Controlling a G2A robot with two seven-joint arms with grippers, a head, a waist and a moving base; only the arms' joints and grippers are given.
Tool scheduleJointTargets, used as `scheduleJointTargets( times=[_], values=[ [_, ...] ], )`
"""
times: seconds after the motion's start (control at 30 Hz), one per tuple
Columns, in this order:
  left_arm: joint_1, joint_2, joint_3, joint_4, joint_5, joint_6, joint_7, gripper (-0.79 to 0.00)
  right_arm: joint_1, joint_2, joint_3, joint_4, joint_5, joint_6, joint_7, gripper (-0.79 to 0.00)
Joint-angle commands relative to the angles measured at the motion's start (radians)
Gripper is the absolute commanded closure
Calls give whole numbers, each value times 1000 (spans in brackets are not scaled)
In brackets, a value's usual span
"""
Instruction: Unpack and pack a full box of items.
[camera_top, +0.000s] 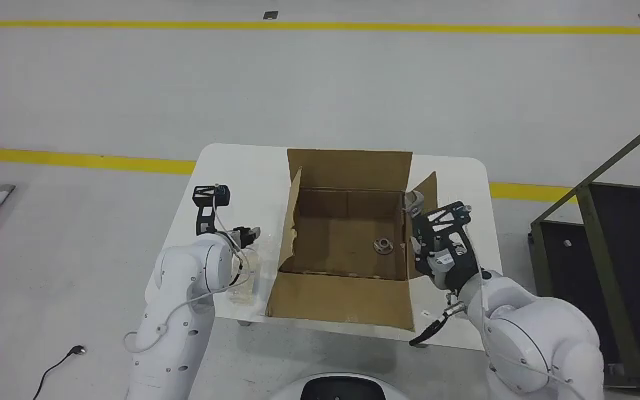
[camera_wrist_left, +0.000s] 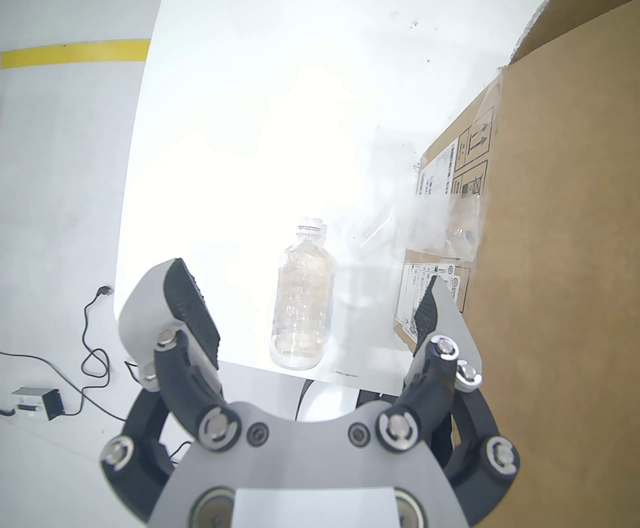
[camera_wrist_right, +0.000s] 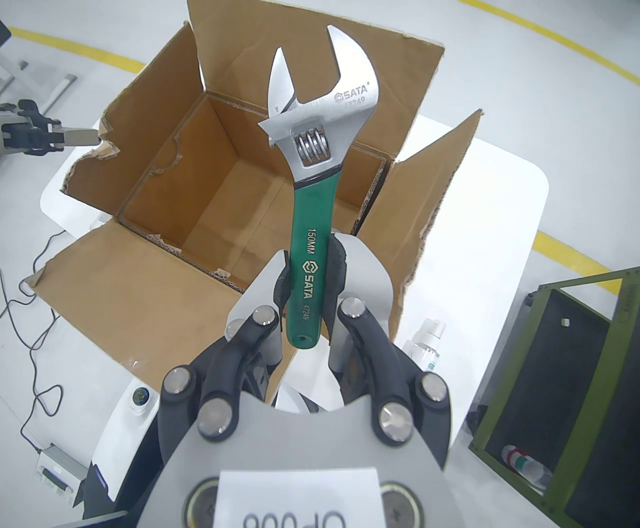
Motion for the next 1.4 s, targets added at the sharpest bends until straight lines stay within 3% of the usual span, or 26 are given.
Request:
scheduleJointTargets(
  times=[0.0,0.43,0.8,1.0,1.37],
  values=[
    [0,0,0,0,0,0,0,-785,-5,4,34,2,39,-3,-6,0],
    [0,0,0,0,0,0,0,-785,-66,33,253,2,199,-21,-14,0],
    [0,0,0,0,0,0,0,-785,-193,54,383,2,236,6,-1,0],
    [0,0,0,0,0,0,0,-785,-221,63,368,120,176,17,-31,0],
    [0,0,0,0,0,0,0,-785,-171,78,239,344,56,37,-58,0]
  ],
)
